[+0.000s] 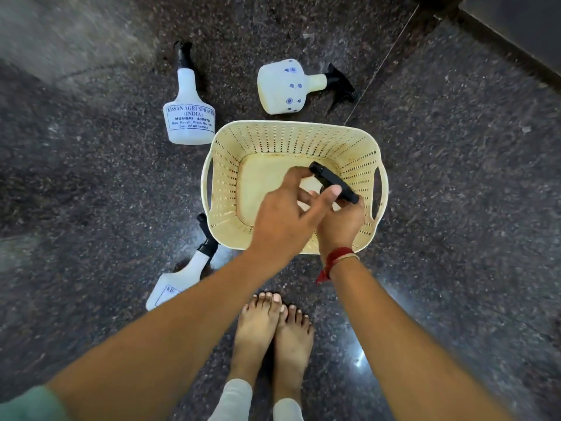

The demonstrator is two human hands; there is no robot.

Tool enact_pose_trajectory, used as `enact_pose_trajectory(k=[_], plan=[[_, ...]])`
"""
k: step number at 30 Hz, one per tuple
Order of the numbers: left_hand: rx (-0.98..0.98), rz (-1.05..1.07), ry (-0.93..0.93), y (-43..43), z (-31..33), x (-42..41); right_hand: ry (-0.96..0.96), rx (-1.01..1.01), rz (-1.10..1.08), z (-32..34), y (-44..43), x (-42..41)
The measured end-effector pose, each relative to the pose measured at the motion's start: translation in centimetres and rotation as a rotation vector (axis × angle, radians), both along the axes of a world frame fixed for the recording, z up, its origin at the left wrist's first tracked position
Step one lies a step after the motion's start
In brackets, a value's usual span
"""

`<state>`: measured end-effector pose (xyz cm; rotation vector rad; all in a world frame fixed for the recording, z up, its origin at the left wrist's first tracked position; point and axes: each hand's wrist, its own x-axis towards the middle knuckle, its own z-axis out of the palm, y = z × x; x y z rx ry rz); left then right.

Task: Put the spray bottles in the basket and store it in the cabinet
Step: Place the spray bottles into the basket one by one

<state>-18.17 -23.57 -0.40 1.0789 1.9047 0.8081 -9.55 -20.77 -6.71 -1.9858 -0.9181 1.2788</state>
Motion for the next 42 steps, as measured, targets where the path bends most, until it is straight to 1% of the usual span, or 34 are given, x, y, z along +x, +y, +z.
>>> enact_pose_trajectory(k=[2,4,7,9,12,15,16,17,19,20,23,27,29,31,33,34,35,37,38,40,42], plan=[[-0.017,0.091,-0.003,0.4,-0.3,1.3,0.046,-0.003,0.01,0.1,-0.3,0.1],[-0.016,0.151,0.03,0.8,-0.8,1.7,0.024,0.001,0.089,0.5,-0.7,0.4],[0.009,0.104,0.08,1.0,-1.3,1.5,0.054,-0.009,0.212,1.7,-0.9,1.1],[0.015,0.034,0.098,1.1,-1.3,1.2,-0.028,0.068,0.33,3.1,-0.4,2.1],[0.018,-0.041,0.108,1.6,-1.1,0.7,-0.184,0.204,0.593,5.1,0.4,3.2],[0.011,-0.135,0.088,2.1,-1.0,0.2,-0.281,0.221,0.71,6.2,0.8,2.8],[-0.009,-0.156,0.049,2.3,-1.0,0.0,-0.308,0.222,0.72,6.3,0.9,2.6],[-0.03,-0.154,-0.035,2.5,-1.0,-0.1,-0.329,0.223,0.709,6.3,1.1,2.4],[-0.067,-0.142,-0.229,3.0,-1.0,-0.2,-0.37,0.22,0.627,6.3,1.6,2.2],[-0.081,-0.162,-0.27,3.3,-0.9,-0.1,-0.389,0.211,0.562,6.3,1.7,2.1],[-0.103,-0.187,-0.324,3.4,-0.5,0.5,-0.411,0.16,0.389,6.1,1.6,2.2],[-0.095,-0.133,-0.319,2.2,-0.4,0.7,-0.402,0.133,0.312,5.9,0.5,1.7],[-0.013,-0.036,-0.238,0.8,-0.2,-0.1,-0.382,0.123,0.321,6.1,0.1,1.1],[0.102,0.093,-0.088,-1.0,0.1,-1.5,-0.377,0.098,0.33,6.3,0.1,0.5],[0.186,0.182,0.058,-2.8,0.4,-3.2,-0.421,0.074,0.315,6.6,0.0,0.2],[0.21,0.193,0.122,-3.6,0.5,-4.0,-0.482,0.083,0.305,6.8,-0.1,0.2],[0.223,0.179,0.177,-4.0,0.6,-4.6,-0.572,0.124,0.298,7.1,-0.3,0.2],[0.219,0.11,0.264,-4.6,0.9,-5.4,-0.729,0.306,0.332,8.0,-1.1,-0.1],[0.207,0.071,0.309,-4.7,0.9,-5.6,-0.738,0.422,0.372,8.4,-1.7,-0.5],[0.18,0.027,0.405,-5.2,0.8,-6.0,-0.683,0.604,0.535,8.6,-2.8,-1.7],[0.14,0.043,0.499,-6.3,0.3,-6.6,-0.67,0.664,0.753,8.1,-4.2,-3.5]])
